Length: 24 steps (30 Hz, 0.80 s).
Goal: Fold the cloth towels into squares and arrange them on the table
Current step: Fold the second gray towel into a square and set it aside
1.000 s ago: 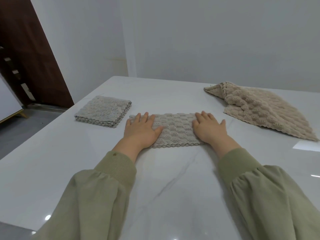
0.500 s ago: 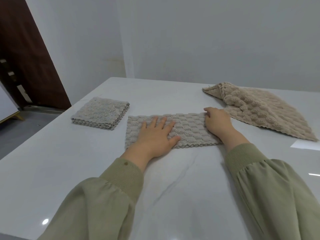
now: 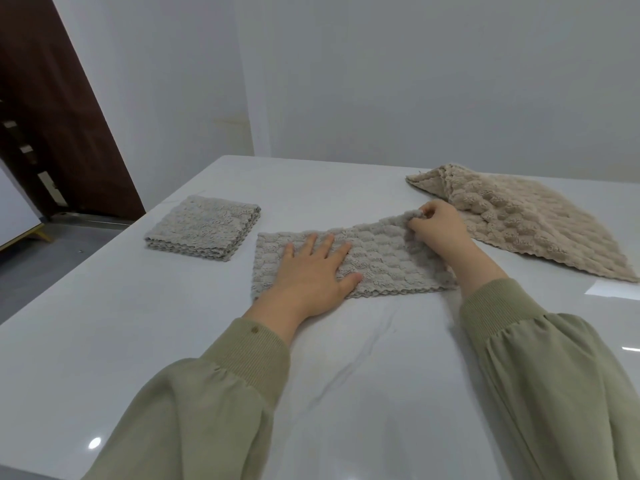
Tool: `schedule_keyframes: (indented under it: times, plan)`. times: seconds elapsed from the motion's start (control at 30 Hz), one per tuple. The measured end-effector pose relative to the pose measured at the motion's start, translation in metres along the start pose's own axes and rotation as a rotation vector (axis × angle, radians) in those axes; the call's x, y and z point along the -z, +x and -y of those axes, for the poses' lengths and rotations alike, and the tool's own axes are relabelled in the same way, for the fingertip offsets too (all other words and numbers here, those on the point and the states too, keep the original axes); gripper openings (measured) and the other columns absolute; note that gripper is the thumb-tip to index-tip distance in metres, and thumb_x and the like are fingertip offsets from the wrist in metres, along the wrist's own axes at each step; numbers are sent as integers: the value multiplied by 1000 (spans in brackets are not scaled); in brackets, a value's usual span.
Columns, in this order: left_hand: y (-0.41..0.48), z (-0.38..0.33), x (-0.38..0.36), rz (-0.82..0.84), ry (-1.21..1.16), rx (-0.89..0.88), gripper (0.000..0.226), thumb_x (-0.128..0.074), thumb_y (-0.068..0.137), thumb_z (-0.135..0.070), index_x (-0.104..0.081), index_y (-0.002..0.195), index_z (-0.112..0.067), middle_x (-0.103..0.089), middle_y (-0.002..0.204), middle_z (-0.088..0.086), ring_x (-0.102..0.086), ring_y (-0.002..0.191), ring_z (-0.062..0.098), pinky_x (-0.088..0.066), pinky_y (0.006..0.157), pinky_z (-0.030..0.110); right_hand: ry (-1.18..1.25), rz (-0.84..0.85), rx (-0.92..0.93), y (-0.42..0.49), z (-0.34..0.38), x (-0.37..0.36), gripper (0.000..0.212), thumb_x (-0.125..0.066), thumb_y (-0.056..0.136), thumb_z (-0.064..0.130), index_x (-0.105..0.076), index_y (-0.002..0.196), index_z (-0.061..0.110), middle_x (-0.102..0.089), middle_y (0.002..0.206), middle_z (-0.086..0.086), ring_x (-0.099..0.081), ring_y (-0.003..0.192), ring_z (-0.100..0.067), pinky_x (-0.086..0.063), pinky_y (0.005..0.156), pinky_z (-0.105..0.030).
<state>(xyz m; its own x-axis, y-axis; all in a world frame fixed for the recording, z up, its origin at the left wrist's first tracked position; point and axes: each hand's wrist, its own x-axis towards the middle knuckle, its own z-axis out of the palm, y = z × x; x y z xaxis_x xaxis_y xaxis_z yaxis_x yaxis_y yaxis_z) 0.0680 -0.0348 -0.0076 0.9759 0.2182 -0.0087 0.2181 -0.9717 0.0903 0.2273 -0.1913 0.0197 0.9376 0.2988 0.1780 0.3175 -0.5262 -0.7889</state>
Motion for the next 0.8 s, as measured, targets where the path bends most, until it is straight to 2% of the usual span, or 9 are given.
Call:
schedule_keyframes:
  times: [0.1, 0.2, 0.27, 0.33, 0.43, 0.53, 0.6, 0.7, 0.8]
  plan:
    - [0, 1, 2, -100, -141, 13, 70, -31, 92, -62, -10, 150, -30, -11, 159, -5, -5, 146, 18, -4, 117, 50, 0, 75, 94, -10, 25, 10, 5, -62, 84, 13, -58, 84, 16, -59, 71, 1, -50, 60, -11, -37, 52, -25]
    - [-1, 0, 9, -301, -568, 26, 60, -44, 95, -44, -24, 148, -25, -28, 153, -2, -20, 142, 15, -19, 116, 44, -58, 276, 241, -21, 51, 19, 14, -70, 78, 11, -65, 81, 24, -70, 77, 3, -64, 72, -15, -51, 68, -29]
    - [0, 1, 14, -336, -878, -1, 55, -53, 94, -29, -32, 145, -28, -34, 149, -5, -25, 139, 8, -23, 116, 39, -13, 429, 299, -28, 65, 24, 20, -71, 78, 3, -67, 78, 23, -74, 78, -1, -69, 80, -21, -55, 79, -35]
    - [-1, 0, 19, -319, -1020, -73, 53, -59, 89, -19, -44, 137, -33, -38, 146, -6, -27, 138, 5, -25, 115, 37, 9, 536, 341, -34, 76, 28, 21, -69, 79, -3, -68, 78, 18, -74, 77, -5, -69, 76, -20, -56, 78, -35]
    - [-3, -1, 23, -341, -985, -106, 28, -66, 84, -17, -64, 106, -34, -44, 135, -8, -33, 133, 3, -25, 107, 22, -9, 569, 374, -38, 84, 31, 18, -68, 79, -4, -68, 79, 14, -74, 76, -6, -68, 73, -18, -57, 74, -35]
    - [-3, -1, 27, -463, -831, -22, 6, -71, 81, -22, -68, 85, -20, -58, 113, -3, -51, 105, 7, -36, 86, 15, 4, 475, 363, -38, 82, 29, 12, -70, 80, 3, -68, 80, 15, -74, 80, -9, -70, 80, -26, -58, 79, -41]
    - [-2, 0, 26, -545, -781, -2, 11, -71, 80, -24, -65, 78, -15, -63, 89, 2, -55, 87, 16, -41, 76, 25, 15, 410, 315, -38, 82, 29, 10, -72, 82, 24, -68, 86, 16, -73, 81, -6, -70, 79, -24, -57, 77, -40]
    - [-4, 3, 28, -628, -817, 42, 17, -68, 81, -22, -59, 69, -13, -56, 64, -3, -49, 63, 9, -36, 60, 20, -163, 492, 226, -39, 84, 40, 43, -67, 72, 60, -60, 99, 27, -67, 90, 11, -63, 84, -8, -50, 79, -29]
    - [-6, 5, 30, -715, -797, 89, 29, -66, 82, -22, -48, 61, -15, -41, 53, -8, -34, 51, 6, -27, 49, 18, -446, 752, 191, -46, 84, 53, 52, -73, 69, 56, -52, 105, 24, -66, 89, 15, -64, 79, -3, -43, 67, -14]
